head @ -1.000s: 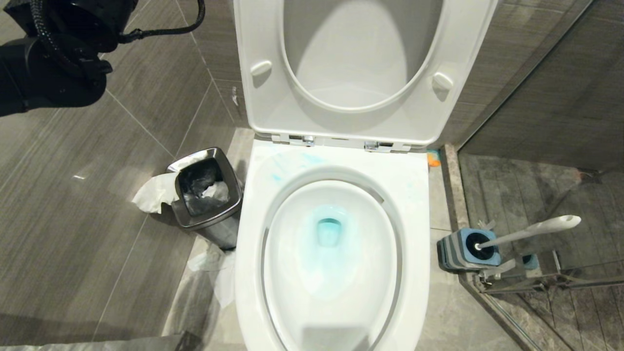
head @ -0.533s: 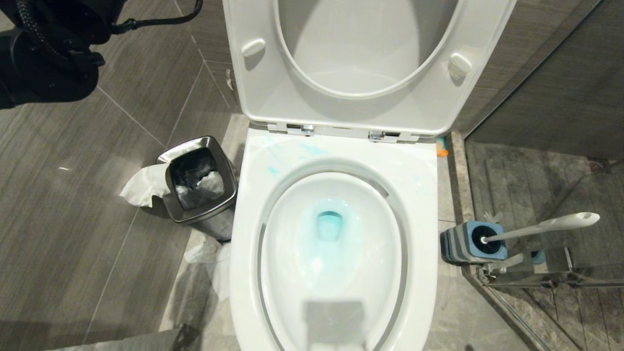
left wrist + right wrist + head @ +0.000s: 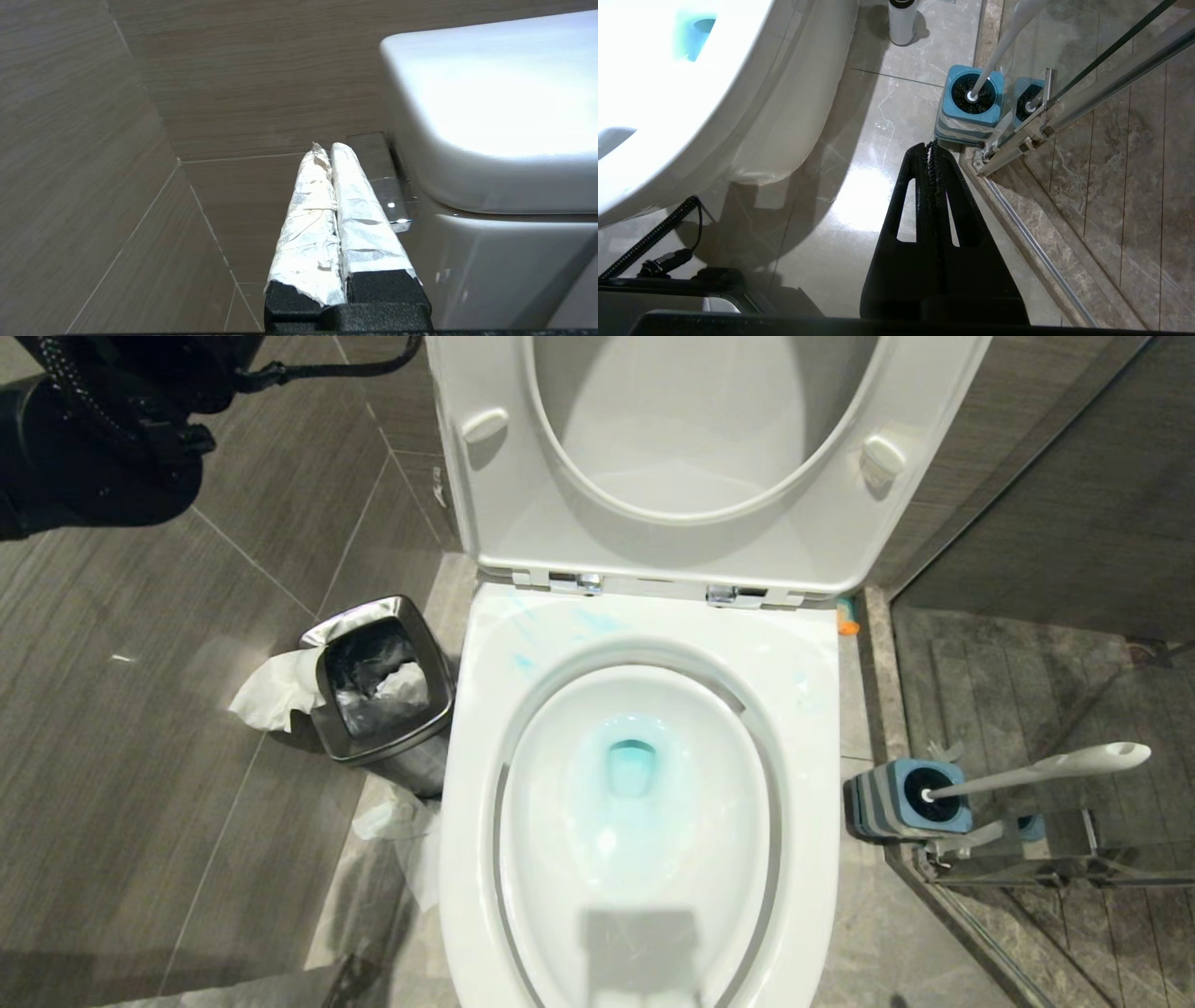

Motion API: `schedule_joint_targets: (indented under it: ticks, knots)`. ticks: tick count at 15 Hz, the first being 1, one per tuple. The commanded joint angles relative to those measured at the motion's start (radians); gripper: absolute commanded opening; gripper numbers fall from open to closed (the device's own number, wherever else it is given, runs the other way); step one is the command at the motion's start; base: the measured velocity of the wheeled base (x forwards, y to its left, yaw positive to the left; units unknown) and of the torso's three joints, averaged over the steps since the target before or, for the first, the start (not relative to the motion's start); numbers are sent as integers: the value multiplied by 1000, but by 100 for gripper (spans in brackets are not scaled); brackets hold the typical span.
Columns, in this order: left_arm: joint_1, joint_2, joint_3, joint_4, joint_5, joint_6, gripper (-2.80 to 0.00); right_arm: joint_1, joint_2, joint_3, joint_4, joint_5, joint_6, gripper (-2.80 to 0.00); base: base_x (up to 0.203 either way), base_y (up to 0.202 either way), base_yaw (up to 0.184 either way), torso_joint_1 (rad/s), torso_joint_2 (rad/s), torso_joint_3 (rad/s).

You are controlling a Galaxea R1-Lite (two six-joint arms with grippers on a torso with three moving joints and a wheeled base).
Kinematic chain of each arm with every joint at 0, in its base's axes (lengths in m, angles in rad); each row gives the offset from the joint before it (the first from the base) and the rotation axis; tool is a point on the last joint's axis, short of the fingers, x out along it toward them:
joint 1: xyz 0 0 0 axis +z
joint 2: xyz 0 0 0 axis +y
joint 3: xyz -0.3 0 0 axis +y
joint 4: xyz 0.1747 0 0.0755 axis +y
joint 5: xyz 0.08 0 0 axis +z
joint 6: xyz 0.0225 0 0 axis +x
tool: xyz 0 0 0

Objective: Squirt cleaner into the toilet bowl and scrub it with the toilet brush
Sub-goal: Flush the toilet

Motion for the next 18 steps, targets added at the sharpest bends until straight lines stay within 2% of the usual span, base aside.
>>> schedule_joint_targets:
  ticks: [1,15,18]
  knots:
    - [-15,10,5,-4,13,2,-280,0,1,0,0,1,0,-280,0,0,0,0,0,0]
    - [-28,94,20,-1,15,1,-280,0,1,0,0,1,0,-280,0,0,0,0,0,0]
    - [-29,107,20,58,11,2,-280,0,1,0,0,1,0,-280,0,0,0,0,0,0]
